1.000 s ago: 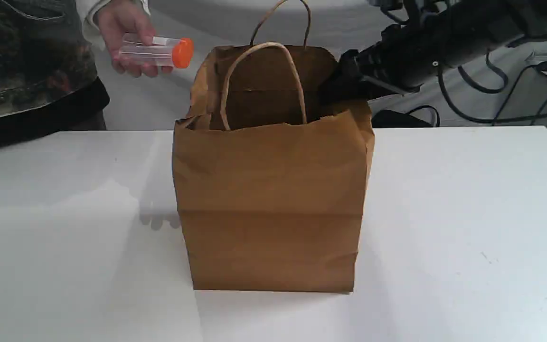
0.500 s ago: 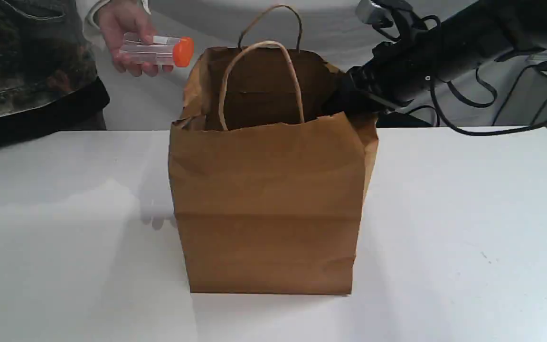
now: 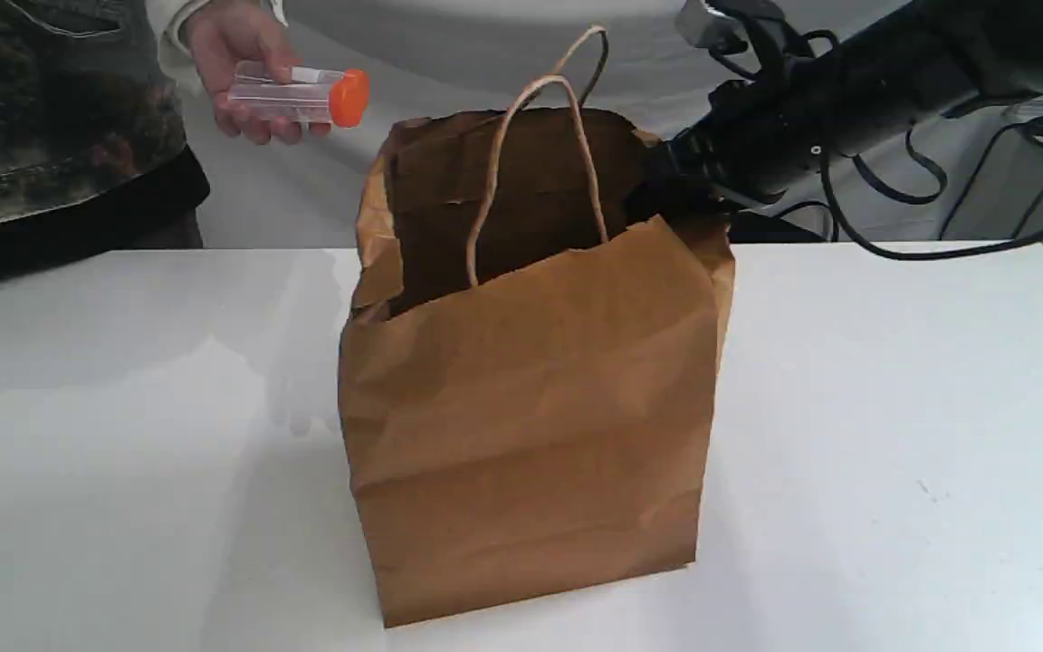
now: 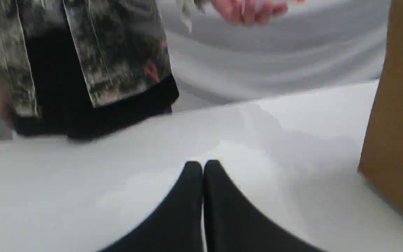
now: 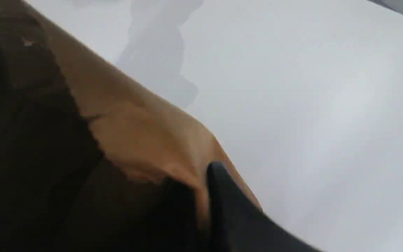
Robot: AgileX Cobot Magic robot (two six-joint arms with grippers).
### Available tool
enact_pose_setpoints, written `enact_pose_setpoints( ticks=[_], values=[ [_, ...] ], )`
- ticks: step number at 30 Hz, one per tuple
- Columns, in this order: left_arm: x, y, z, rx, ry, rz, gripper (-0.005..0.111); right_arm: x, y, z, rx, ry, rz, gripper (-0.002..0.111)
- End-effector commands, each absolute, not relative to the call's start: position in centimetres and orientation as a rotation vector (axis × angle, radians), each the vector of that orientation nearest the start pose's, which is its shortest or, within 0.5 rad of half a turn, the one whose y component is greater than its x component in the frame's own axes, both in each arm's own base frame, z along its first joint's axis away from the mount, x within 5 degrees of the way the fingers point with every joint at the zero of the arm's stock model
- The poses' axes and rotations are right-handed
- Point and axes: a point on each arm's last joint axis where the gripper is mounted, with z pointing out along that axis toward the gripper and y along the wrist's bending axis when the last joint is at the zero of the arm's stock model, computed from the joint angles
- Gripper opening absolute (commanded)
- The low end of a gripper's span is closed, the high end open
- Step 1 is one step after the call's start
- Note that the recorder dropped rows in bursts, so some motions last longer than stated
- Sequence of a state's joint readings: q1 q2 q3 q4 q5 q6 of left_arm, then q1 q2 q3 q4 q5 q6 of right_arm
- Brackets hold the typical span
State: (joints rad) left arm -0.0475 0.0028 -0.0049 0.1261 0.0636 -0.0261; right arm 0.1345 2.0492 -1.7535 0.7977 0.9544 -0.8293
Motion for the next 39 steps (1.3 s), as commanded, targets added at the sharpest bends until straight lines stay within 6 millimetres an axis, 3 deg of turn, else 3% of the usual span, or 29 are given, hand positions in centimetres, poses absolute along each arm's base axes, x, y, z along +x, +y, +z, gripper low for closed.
enact_pose_setpoints(
  ticks=[1,8,12,14,25,39],
  values=[
    [5.4,-0.4,22.8,0.063,1.320,-0.024,0.000,44.5,11.2,26.7,-0.739,2.303,0.719,0.000],
    [4.5,-0.5,24.9,0.022,1.073,-0.106,0.000,44.8,11.5,26.7,-0.671,2.276,0.776,0.000],
    [4.6,-0.5,24.8,-0.278,1.063,-0.614,0.000,45.1,11.9,26.4,-0.603,2.256,0.868,0.000],
    [4.6,-0.6,24.8,-0.335,1.062,-0.731,0.000,45.2,11.9,26.4,-0.609,2.252,0.866,0.000],
    [4.7,-0.9,24.4,-0.353,1.115,-0.785,0.000,45.2,11.9,26.2,-0.634,2.249,0.862,0.000],
    [4.7,-1.3,24.3,-0.257,1.147,-0.707,0.000,45.2,12.0,26.2,-0.655,2.239,0.853,0.000]
  ],
)
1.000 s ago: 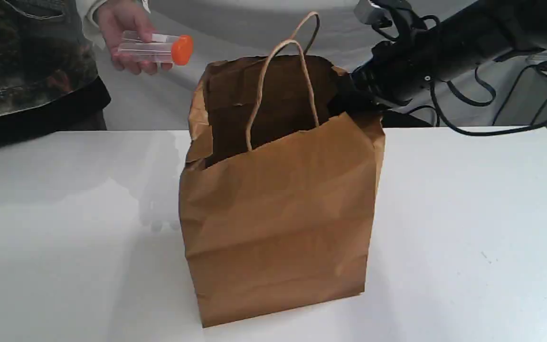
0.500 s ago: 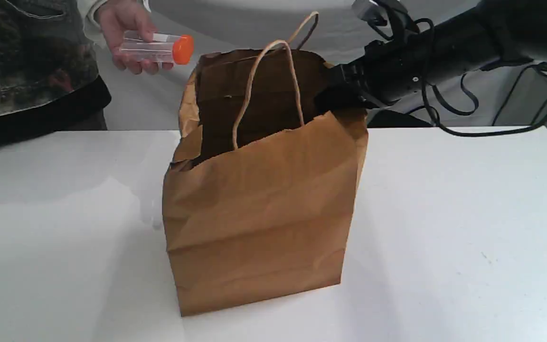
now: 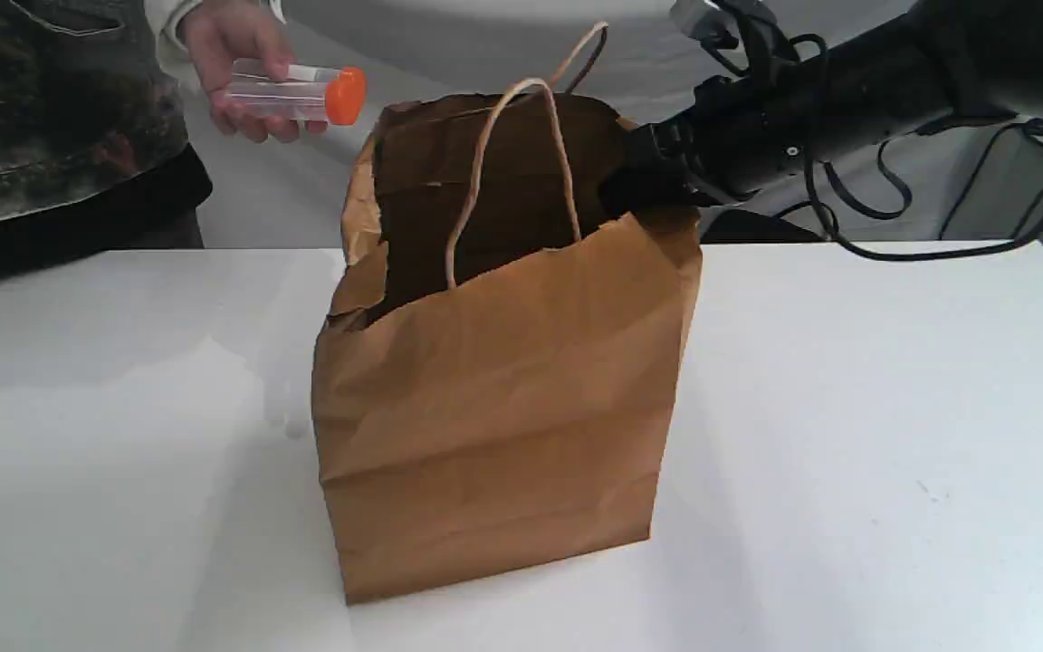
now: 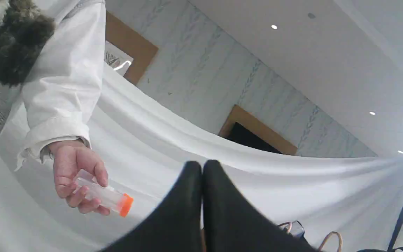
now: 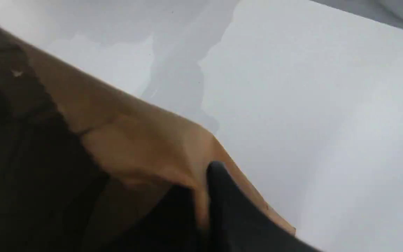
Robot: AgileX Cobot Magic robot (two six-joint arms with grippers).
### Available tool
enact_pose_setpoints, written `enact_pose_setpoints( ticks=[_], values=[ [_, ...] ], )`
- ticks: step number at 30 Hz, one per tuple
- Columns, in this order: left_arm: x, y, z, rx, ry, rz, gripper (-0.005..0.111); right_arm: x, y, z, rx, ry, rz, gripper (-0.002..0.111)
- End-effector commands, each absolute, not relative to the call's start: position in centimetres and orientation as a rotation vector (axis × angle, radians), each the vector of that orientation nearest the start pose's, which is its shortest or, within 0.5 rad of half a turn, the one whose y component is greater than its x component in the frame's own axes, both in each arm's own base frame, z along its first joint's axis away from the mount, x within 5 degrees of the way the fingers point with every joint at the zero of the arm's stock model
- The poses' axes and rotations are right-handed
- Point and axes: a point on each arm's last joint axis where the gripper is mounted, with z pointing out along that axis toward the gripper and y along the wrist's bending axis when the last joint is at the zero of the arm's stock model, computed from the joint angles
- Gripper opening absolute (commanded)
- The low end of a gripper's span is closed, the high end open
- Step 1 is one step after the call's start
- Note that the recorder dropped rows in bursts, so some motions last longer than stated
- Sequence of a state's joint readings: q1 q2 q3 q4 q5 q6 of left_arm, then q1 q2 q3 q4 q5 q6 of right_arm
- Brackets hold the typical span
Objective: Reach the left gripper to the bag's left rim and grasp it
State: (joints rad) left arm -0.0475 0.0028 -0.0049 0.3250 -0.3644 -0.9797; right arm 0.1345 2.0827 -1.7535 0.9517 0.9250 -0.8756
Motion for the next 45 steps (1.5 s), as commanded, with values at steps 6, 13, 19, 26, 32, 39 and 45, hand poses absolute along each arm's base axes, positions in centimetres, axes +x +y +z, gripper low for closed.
enact_pose_setpoints(
  ticks=[6,13,19,26,32,39,45],
  values=[
    [4.8,-1.3,24.1,-0.250,1.168,-0.686,0.000,45.2,12.0,26.2,-0.655,2.239,0.853,0.000],
    [4.0,-3.7,26.0,0.117,1.115,-0.708,0.000,45.2,12.0,26.2,-0.658,2.238,0.852,0.000],
    [6.0,-5.8,30.6,0.375,1.154,-0.782,0.003,45.3,11.9,26.2,-0.652,2.235,0.845,0.000],
    [13.3,-7.9,32.7,0.559,1.287,-0.982,0.034,45.3,11.9,26.2,-0.649,2.234,0.842,0.000],
    [19.7,-11.7,30.6,0.673,1.421,-1.039,0.063,45.6,11.8,26.2,-0.625,2.218,0.808,0.000],
    [23.9,-18.3,30.2,0.868,1.593,-0.572,0.063,45.7,11.7,26.3,-0.618,2.215,0.800,0.000],
    [25.1,-19.5,32.4,0.844,1.589,-0.442,0.063,45.7,11.7,26.3,-0.620,2.214,0.799,0.000]
  ],
)
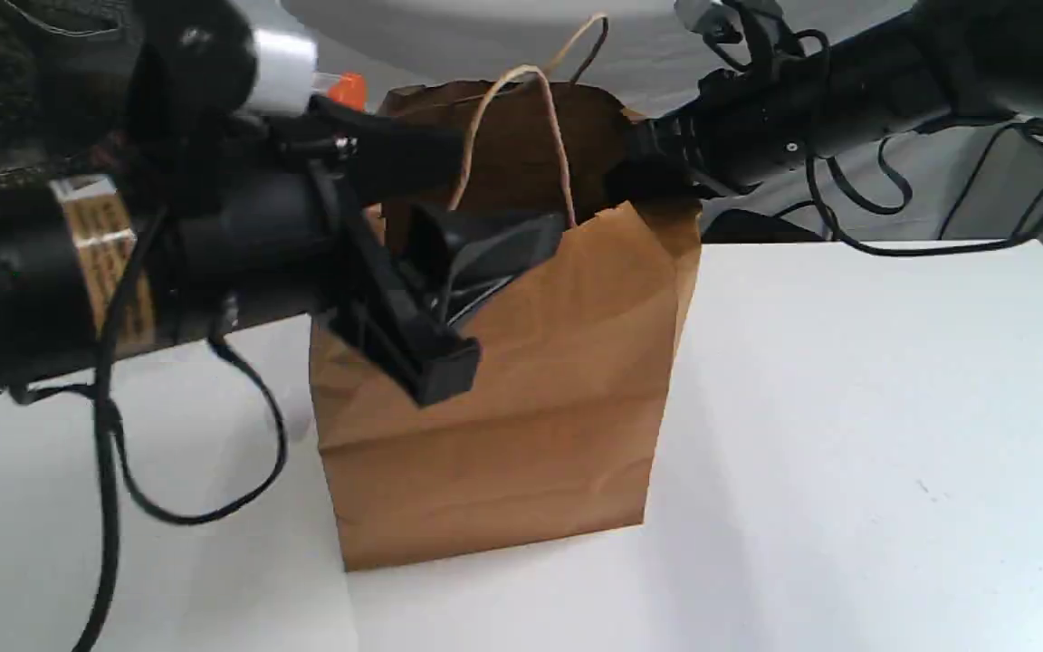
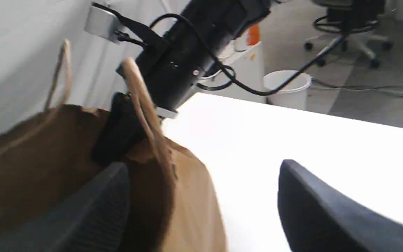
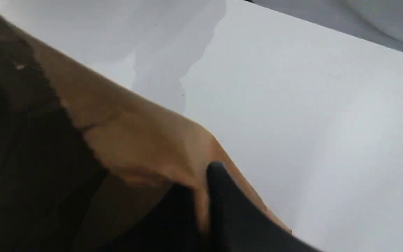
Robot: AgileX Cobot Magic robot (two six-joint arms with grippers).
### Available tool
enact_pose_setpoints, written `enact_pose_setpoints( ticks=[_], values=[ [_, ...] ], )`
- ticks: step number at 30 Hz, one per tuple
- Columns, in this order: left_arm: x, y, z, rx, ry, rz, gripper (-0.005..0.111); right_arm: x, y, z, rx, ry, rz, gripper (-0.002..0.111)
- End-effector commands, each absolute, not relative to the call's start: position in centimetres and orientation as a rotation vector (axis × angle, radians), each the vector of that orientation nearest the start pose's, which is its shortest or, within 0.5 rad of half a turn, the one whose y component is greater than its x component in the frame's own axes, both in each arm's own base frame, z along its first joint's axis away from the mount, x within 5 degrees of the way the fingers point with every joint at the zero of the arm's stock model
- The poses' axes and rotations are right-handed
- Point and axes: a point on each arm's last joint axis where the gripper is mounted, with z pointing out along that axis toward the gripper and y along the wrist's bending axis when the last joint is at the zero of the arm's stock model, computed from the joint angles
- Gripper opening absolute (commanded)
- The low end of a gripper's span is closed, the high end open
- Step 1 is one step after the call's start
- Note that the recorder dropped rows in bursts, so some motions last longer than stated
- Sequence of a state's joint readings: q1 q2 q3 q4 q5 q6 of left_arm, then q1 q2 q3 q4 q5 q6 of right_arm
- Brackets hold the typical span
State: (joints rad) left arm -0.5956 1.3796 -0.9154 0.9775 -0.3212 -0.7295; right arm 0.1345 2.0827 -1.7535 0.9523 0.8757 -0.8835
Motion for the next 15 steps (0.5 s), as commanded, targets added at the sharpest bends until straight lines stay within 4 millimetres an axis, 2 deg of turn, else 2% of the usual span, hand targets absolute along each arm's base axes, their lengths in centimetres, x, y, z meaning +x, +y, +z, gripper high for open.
enact_pose_setpoints(
  ticks=[1,5,6,7,11,13,15],
  values=[
    [25.5,-19.5,32.4,0.828,1.611,-0.424,0.063,45.7,11.7,26.3,-0.620,2.214,0.799,0.000],
    [26.1,-19.6,31.5,0.777,1.691,-0.431,0.061,45.7,11.7,26.3,-0.620,2.214,0.799,0.000],
    [26.1,-19.6,31.3,0.755,1.708,-0.449,0.056,45.7,11.7,26.3,-0.622,2.215,0.801,0.000],
    [26.2,-19.7,31.1,0.735,1.725,-0.467,0.047,45.6,11.8,26.2,-0.627,2.217,0.808,0.000],
    [26.4,-19.6,31.2,0.715,1.741,-0.462,0.000,45.4,11.9,26.2,-0.606,2.251,0.850,0.000],
    [27.0,-19.2,32.0,0.626,1.792,-0.421,0.000,45.2,12.1,26.0,-0.563,2.299,0.855,0.000],
    [27.6,-18.4,33.0,0.512,1.882,-0.288,0.000,45.0,12.3,26.1,-0.575,2.346,0.792,0.000]
  ],
)
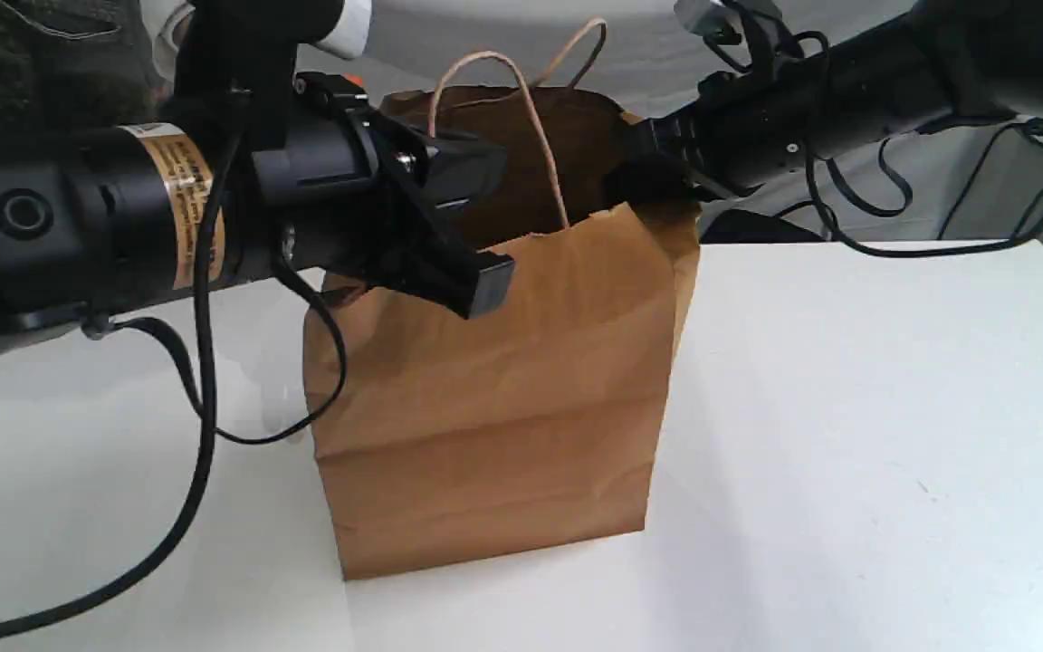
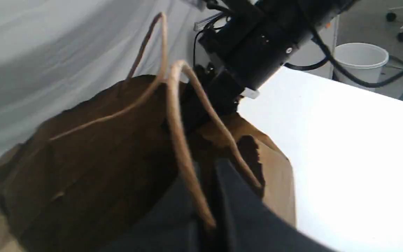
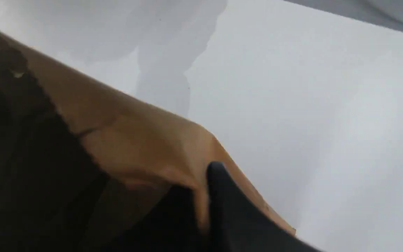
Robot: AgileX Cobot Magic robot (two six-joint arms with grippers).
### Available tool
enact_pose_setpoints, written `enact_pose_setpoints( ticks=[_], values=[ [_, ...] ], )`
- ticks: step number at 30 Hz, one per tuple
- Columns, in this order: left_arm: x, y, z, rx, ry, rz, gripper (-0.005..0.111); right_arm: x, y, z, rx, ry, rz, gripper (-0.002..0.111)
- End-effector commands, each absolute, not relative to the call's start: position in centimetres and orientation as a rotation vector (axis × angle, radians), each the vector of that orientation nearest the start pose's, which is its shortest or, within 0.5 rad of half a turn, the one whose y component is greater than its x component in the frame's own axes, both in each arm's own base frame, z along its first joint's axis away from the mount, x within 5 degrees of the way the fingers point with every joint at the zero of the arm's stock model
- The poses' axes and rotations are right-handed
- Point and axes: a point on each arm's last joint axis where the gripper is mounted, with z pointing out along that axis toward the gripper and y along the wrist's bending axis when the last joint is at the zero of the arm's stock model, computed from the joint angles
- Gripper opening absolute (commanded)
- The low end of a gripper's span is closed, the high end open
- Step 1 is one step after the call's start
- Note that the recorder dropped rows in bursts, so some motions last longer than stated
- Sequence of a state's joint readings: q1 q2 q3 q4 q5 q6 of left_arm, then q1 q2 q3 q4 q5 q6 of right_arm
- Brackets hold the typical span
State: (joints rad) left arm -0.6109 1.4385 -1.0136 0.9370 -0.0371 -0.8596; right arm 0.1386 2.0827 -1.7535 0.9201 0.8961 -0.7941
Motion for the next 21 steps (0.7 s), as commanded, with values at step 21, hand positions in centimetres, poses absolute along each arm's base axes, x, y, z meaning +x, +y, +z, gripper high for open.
enact_pose_setpoints(
  ticks=[21],
  values=[
    [27.0,-17.4,32.1,0.766,2.485,-0.263,0.000,47.4,19.7,30.6,-0.583,2.483,0.517,0.000]
  ],
)
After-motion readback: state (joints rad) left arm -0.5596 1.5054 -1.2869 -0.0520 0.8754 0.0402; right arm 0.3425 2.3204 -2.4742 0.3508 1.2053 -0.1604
